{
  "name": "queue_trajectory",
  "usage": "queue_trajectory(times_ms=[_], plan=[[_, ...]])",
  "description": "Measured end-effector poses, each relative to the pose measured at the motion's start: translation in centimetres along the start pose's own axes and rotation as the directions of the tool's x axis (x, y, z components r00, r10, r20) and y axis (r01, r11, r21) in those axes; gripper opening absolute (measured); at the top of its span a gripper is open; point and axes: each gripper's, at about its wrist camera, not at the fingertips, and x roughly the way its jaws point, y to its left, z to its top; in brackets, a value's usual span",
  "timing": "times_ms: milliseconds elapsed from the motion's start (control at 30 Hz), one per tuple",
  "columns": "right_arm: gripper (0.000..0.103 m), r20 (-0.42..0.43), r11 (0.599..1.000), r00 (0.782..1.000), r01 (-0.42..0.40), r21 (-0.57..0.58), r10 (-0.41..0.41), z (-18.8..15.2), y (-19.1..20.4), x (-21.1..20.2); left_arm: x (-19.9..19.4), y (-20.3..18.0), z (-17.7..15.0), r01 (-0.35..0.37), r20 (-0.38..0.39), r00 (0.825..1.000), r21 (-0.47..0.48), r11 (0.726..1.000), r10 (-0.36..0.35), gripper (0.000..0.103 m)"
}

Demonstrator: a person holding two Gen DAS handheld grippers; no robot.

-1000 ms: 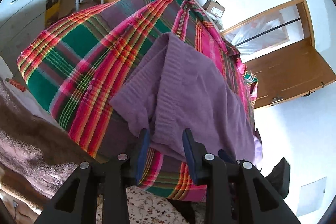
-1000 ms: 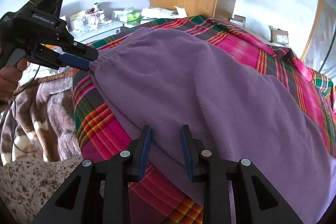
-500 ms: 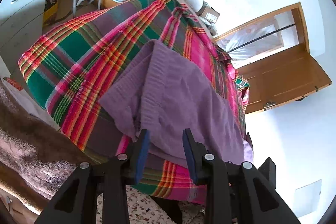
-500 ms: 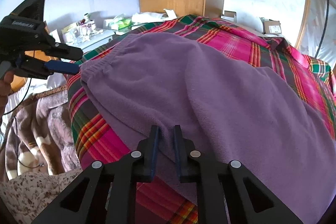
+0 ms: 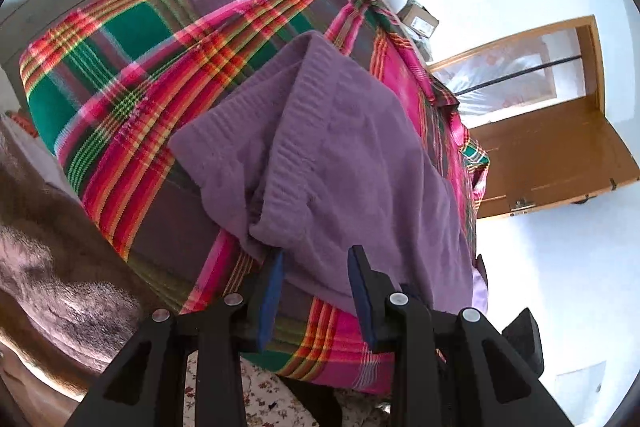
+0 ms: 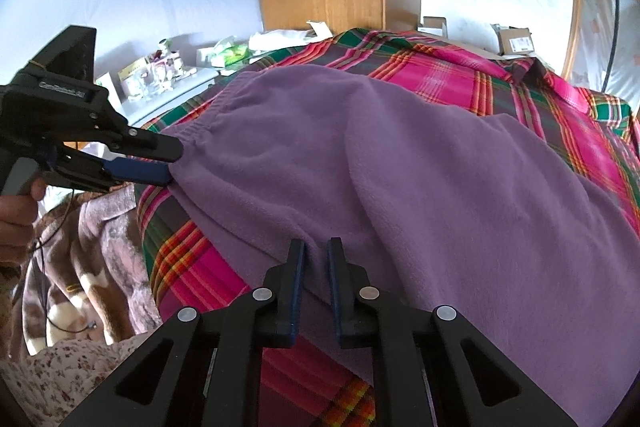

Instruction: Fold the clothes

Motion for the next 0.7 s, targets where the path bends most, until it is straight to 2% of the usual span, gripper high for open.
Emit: queue_trajectory(times_ms=[200,300,400,467,533,600,700], plan=[[0.01,0.009,1.0,1.0,0.001,-0.004,-0.001,-0.3,0.2,-0.1,-0.6,-0.5,0.2,0.041,0.079,0.996,-0.02,0.999,-0.04,0.033],[0.009,0.01,1.0,1.0,-0.004,0.0,0.004,-0.3,0.1,-0.2,0.0,-0.9,0.3,0.002,0.065,0.998,-0.003,1.0,-0.002,0.033],[0.008,0.011,1.0,1.0,-0.007,-0.005,0.007,-0.3,0.2,-0.2,0.6,0.4,0.4,0.008,0.046,0.999,-0.074,0.997,-0.005,0.033],[0.008,0.006,1.0,1.0,-0.012,-0.019,0.012,-0.3,0.4,-0.3,0.5,1.4,0.5,0.038,0.049,0.998,-0.123,0.992,-0.032,0.032],[0.008,0.0,0.999,1.0,-0.017,-0.032,0.017,-0.3,0.6,-0.3,0.3,1.7,0.6,0.041,0.057,0.998,-0.136,0.99,-0.034,0.032],[0.01,-0.005,0.999,1.0,-0.022,-0.046,0.022,-0.3,0.7,-0.3,0.1,1.6,0.6,0.032,0.061,0.998,-0.129,0.991,-0.024,0.032],[0.027,-0.013,0.997,0.999,-0.03,-0.066,0.029,-0.3,1.0,-0.3,-0.2,1.7,0.6,0.032,0.066,0.998,-0.125,0.992,-0.024,0.031]])
